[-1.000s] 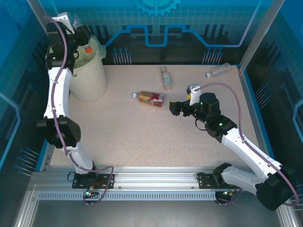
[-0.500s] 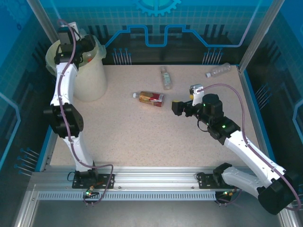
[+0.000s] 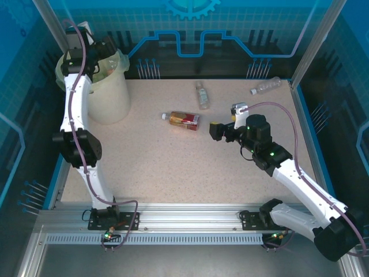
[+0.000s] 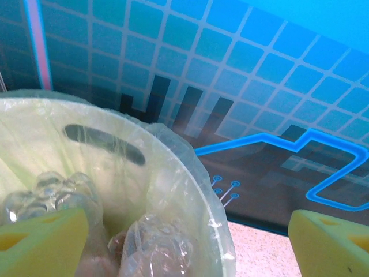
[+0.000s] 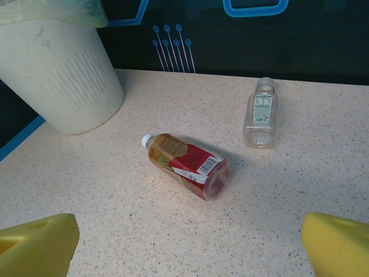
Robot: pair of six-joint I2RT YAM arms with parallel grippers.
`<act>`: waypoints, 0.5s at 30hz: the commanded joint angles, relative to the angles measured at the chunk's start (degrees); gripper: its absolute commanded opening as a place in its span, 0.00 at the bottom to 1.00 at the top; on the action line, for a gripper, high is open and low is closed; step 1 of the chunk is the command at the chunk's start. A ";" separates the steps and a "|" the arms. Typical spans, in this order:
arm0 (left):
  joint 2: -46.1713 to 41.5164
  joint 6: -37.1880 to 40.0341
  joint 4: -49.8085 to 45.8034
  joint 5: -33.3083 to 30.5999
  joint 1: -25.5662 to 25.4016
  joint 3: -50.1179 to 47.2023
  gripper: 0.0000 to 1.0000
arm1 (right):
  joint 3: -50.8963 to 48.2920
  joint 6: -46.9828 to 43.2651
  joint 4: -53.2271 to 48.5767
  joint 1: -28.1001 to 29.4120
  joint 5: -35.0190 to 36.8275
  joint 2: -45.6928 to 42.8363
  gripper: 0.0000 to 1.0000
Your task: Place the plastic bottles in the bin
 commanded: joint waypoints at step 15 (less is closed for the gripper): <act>-19.12 -18.27 13.64 -21.33 -25.57 -35.42 0.99 | 1.16 3.28 -1.32 0.69 0.98 2.40 1.00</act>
